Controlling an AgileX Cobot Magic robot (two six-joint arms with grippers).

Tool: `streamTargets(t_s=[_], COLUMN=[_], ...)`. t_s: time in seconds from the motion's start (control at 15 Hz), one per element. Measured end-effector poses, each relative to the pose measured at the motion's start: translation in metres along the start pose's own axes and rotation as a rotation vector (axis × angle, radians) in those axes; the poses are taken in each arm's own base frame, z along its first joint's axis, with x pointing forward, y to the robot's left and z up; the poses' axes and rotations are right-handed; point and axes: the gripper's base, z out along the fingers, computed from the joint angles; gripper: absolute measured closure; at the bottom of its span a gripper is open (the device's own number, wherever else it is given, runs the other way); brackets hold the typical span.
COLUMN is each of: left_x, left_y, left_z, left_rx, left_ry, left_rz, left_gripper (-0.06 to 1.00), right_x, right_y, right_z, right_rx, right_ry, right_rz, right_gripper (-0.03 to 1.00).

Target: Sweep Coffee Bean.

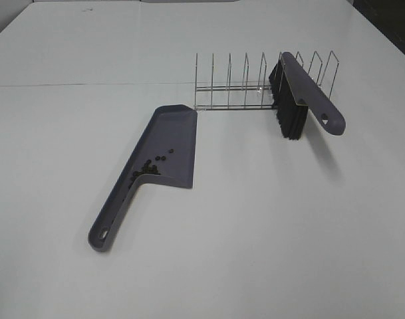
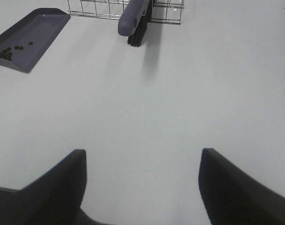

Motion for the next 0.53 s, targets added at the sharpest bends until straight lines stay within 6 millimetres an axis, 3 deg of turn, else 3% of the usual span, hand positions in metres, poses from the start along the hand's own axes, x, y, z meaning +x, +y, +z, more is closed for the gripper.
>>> streamTargets(t_s=[0.53], left_x=[-0.0003], left_y=[0.0034], left_z=[-0.0001], left_rx=[-0.037], left_ry=[-0.002], left_rz=[0.024], left_gripper=[0.32], right_x=[0.0], right_y=[0.0], right_z=[0.0], right_rx=[0.0], right_ry=[0.0], right_rz=[0.0], right_gripper=[0.41])
